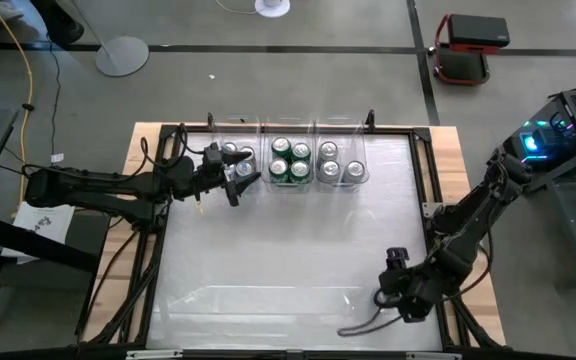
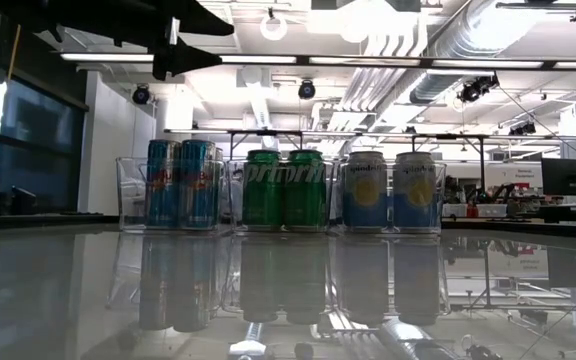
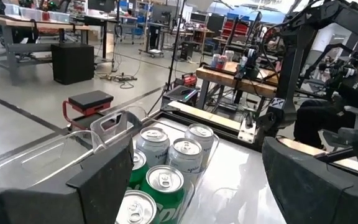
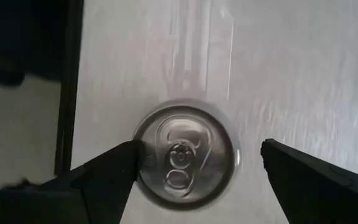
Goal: Sort soda cans
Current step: Put the blue-white soda can into the right transparent bin
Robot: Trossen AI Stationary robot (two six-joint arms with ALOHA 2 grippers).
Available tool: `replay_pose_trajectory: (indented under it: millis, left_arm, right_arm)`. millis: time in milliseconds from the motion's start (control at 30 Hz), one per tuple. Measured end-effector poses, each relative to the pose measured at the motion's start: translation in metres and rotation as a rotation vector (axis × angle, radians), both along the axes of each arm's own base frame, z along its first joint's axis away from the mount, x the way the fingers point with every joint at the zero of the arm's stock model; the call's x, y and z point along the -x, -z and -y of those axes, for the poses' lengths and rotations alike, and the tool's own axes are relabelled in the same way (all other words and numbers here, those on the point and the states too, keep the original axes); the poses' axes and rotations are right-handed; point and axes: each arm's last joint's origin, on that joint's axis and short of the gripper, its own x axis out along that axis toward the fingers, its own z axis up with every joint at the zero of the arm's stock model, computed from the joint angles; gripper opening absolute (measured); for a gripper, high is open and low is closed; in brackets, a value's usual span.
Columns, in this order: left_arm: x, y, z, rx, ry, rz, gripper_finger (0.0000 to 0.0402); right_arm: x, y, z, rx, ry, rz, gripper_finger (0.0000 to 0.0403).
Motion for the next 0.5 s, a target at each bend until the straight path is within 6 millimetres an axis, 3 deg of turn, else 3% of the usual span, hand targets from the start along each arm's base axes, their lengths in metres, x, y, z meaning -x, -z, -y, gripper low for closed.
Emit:
replay_pose_trajectory:
  millis: [333,500]
  left_arm:
    - [0.0,0.0,0.0,-0.001,0.001,0.003,0.0333]
    - [0.0,0.0,0.0,-0.001,0.001,0.002,0.0333]
  right_arm:
    - [-0.011,0.001,0.013,-0.082,0.304,-0.064,0.033]
    - [-0.011,0.0,0.016,-0.064,0.333,-0.039,0.033]
